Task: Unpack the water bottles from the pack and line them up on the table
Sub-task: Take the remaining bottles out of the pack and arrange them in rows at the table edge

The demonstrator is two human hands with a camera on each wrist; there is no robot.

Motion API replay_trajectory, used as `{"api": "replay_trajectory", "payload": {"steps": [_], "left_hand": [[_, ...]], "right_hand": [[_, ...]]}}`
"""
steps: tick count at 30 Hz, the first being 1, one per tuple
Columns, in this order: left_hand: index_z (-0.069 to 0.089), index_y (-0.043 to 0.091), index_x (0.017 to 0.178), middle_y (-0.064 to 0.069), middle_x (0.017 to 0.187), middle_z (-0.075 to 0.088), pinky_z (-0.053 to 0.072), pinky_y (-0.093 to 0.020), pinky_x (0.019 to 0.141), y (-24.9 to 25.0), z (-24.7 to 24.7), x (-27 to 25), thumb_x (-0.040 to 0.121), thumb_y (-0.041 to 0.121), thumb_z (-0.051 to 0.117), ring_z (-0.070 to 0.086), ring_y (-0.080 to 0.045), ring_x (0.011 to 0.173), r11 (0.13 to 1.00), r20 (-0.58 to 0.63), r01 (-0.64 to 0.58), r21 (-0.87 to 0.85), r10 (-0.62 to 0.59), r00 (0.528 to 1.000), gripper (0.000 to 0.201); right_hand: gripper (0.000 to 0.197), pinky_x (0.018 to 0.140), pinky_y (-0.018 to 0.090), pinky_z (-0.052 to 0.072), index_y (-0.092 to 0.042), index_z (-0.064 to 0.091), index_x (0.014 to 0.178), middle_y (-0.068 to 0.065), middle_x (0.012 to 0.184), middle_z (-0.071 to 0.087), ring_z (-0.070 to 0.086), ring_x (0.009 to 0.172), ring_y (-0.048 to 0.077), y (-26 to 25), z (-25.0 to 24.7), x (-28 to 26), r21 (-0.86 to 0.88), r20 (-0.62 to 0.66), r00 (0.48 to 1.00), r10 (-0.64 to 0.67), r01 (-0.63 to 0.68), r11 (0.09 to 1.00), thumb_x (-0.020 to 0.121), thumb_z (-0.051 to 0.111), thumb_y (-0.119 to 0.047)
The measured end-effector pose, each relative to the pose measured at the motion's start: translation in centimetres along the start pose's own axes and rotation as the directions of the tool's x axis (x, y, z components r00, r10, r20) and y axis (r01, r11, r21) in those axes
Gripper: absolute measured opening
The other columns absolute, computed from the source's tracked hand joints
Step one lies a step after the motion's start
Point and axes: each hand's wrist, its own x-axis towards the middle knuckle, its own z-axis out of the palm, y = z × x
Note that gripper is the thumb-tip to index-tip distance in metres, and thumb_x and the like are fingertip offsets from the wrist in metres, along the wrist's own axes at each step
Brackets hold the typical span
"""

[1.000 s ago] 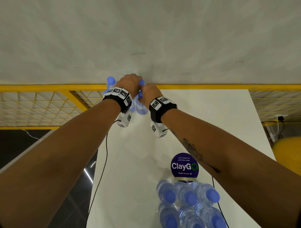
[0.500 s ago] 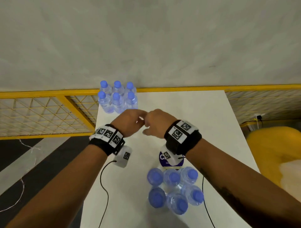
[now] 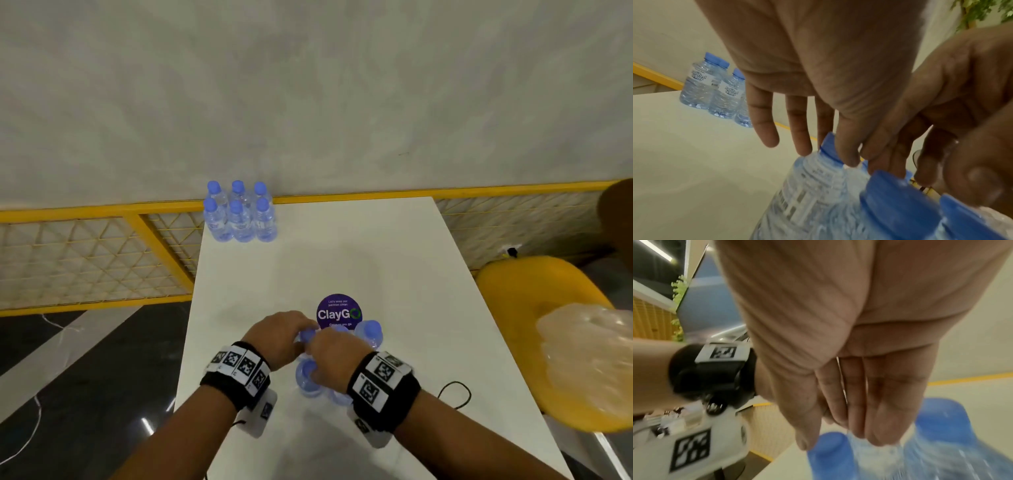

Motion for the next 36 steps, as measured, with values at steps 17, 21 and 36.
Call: {"api": "replay_trajectory", "payload": {"steps": [17, 21, 36], "left_hand": [[0.056, 0.035, 0.11, 0.009, 0.105, 0.059, 0.054, -0.038, 0.073, -0.4, -0.7, 1.3, 0.09, 0.036, 0.055, 0.058, -0.02, 0.099, 0.965, -0.251, 0.101, 0.244, -0.037, 0.967, 0.019], [0.062, 0.034, 0.108, 0.006, 0.104, 0.063, 0.054, -0.042, 0.079, -1.0, -6.4, 4.4, 0.091, 0.039, 0.057, 0.059, -0.025, 0.098, 0.983, -0.336, 0.1, 0.153, -0.044, 0.941, 0.018], [0.054, 0.029, 0.128, -0.001, 0.128, 0.057, 0.044, -0.047, 0.095, -8.0, -20.4, 25.8, 0.101, 0.045, 0.048, 0.047, -0.029, 0.124, 0.863, -0.305, 0.368, 0.346, -0.267, 0.914, 0.032]], "right_hand": [[0.021, 0.074, 0.039, 0.048, -0.004, 0.061, 0.104, 0.013, 0.104, 0.059, 0.061, 0.092, 0.031, 0.4, 1.3, 0.8, 0.063, -0.195, 0.977, -0.091, 0.105, 0.993, 0.091, 0.056, -0.019], [0.014, 0.064, 0.028, 0.03, -0.009, 0.061, 0.087, 0.003, 0.085, 0.045, 0.051, 0.078, 0.025, 1.5, -4.5, 1.8, 0.15, -0.28, 0.956, -0.083, 0.129, 0.98, 0.085, 0.062, -0.023], [0.028, 0.079, 0.032, 0.049, -0.009, 0.065, 0.107, 0.012, 0.115, 0.056, 0.063, 0.097, 0.032, 7.8, -13.5, 21.1, 0.238, -0.3, 0.947, 0.113, -0.04, 0.97, 0.087, 0.068, -0.028]]}}
